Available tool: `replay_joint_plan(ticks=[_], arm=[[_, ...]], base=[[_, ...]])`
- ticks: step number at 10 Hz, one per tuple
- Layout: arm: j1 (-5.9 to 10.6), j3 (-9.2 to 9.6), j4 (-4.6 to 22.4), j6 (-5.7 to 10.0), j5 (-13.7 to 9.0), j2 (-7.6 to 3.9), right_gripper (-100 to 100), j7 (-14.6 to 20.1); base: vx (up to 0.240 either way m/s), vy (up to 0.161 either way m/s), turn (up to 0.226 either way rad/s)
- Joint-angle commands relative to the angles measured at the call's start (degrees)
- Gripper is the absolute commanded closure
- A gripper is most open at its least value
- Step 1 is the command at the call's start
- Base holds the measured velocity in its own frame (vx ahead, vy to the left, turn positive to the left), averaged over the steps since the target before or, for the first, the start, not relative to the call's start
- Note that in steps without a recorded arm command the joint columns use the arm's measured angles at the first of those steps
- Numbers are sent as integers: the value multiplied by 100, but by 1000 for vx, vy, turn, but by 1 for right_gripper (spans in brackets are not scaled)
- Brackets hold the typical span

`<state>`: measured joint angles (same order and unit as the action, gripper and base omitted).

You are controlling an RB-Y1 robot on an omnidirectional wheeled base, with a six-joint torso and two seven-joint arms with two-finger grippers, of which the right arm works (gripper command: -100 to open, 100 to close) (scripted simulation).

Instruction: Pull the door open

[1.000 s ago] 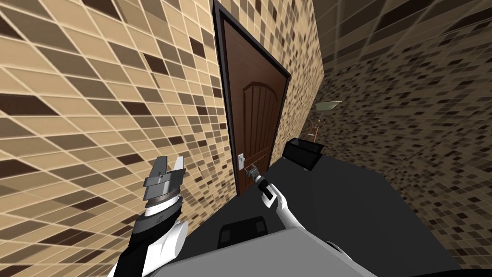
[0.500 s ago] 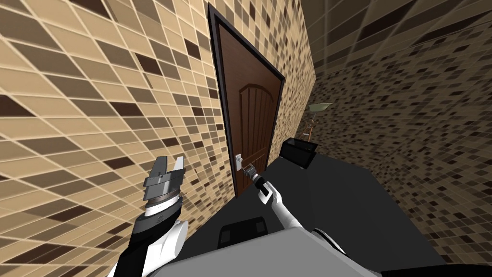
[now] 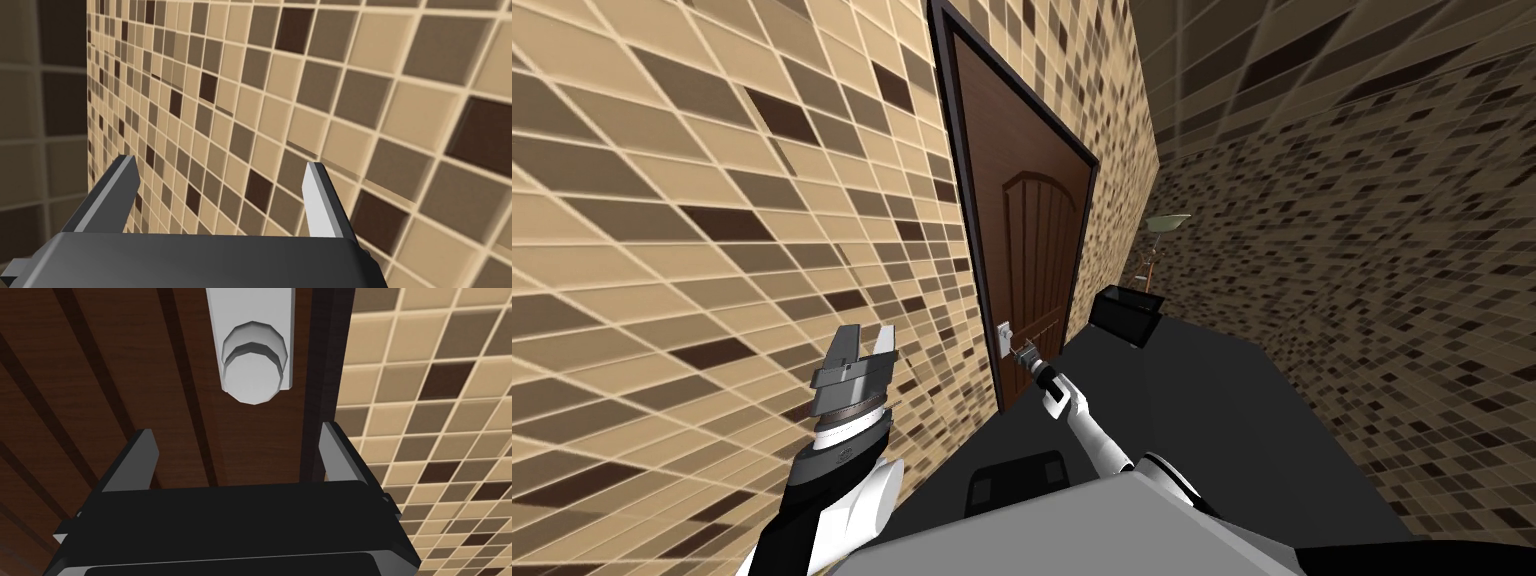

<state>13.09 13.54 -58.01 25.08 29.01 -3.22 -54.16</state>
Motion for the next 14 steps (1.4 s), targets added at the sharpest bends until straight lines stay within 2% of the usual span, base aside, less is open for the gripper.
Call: replay_joint_plan(ticks=[1, 5, 9, 10, 11, 14], arm=[[199, 11, 277, 51, -63, 93, -100, -107], [723, -1, 1019, 238, -219, 353, -100, -400], [1122, -17, 1555, 406, -333, 571, -100, -646], [1047, -1, 1439, 364, -312, 513, -100, -579], [1047, -1, 1439, 364, -312, 513, 100, -579], [1047, -1, 1439, 364, -312, 513, 100, -579]], base=[[35, -5, -99], [62, 10, -80], [96, 49, -36], [50, 36, -4], [-8, -3, 12], [-15, -7, 5]])
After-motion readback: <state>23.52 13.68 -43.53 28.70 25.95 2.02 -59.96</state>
